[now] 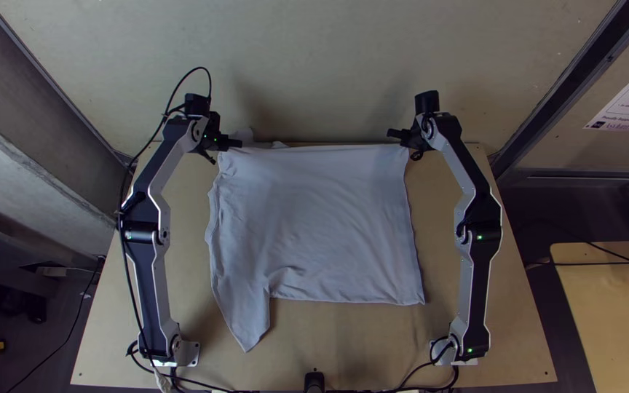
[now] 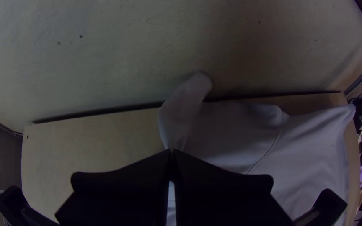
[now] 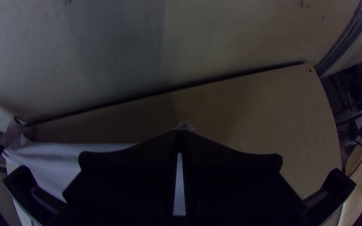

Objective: Fold the t-shirt

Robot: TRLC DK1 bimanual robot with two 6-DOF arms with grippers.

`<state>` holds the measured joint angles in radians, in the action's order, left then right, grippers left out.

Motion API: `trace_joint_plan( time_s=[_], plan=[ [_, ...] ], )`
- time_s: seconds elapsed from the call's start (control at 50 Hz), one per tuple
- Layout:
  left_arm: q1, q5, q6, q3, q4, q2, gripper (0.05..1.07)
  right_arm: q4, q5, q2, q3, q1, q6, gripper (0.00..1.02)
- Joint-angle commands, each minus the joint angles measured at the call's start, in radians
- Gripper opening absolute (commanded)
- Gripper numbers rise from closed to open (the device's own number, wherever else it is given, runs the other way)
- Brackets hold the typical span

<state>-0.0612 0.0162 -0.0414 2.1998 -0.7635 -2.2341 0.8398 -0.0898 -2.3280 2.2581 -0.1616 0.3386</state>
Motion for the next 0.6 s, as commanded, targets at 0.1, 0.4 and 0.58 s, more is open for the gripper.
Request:
trace_joint_plan(
  time_s=[0.1,0.4,0.58],
  plan=[
    [0.023,0.014,0.008,-0.127,-0.028,0.142,0.08,0.030,-0.014,0.090,-0.092,0.002,-0.018,0.03],
    [0.017,0.014,0.008,-0.353,-0.025,0.318,0.08,0.022,-0.018,0.206,-0.261,-0.006,-0.019,0.03],
    [0.014,0.014,0.000,-0.491,-0.019,0.416,0.08,-0.005,-0.024,0.285,-0.385,-0.018,-0.033,0.03]
  ],
)
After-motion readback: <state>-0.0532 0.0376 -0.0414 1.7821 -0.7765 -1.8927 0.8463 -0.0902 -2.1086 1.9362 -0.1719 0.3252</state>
